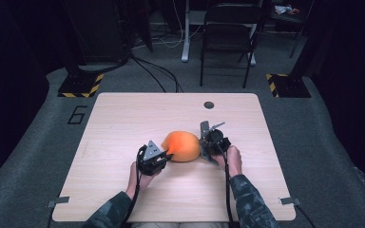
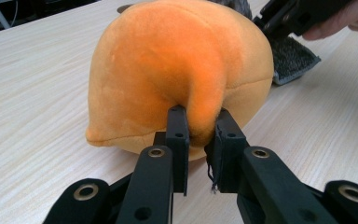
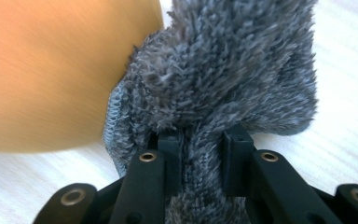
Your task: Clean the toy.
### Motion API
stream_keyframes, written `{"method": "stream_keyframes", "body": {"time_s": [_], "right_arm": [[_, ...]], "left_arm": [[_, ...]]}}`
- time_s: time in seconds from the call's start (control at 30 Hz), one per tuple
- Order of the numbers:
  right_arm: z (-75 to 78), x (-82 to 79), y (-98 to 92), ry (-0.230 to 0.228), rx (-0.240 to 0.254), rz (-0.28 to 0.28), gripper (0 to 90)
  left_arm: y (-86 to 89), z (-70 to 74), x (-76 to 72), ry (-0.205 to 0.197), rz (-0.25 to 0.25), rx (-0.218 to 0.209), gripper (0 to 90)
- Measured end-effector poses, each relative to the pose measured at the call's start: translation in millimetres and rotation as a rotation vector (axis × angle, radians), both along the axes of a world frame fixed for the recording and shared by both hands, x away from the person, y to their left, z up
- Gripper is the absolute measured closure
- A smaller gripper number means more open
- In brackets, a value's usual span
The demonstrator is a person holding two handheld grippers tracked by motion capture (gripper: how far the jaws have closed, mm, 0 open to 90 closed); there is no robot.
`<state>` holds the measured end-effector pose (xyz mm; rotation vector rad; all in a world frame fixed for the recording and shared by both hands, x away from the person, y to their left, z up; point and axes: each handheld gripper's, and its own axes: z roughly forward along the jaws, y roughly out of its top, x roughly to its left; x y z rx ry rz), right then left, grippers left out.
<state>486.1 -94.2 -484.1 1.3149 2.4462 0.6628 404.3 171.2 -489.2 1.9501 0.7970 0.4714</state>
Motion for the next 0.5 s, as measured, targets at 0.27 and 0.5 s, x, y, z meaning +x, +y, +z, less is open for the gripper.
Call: {"method": "stream_keyframes", "body": {"time_s": [0.27, 0.5], "right_arm": [[20.9, -3.9, -6.2, -0.071, -0.019, 0.016, 74.0], [73.8, -23.3, -2.9, -0.212, 0.168, 0.063, 74.3]], "left_arm": [[2.7, 0.3, 1.7, -0.001, 0.002, -0.001, 78.9], [4.0, -0.1, 3.2, 0.002, 0.003, -0.013, 78.6]]}}
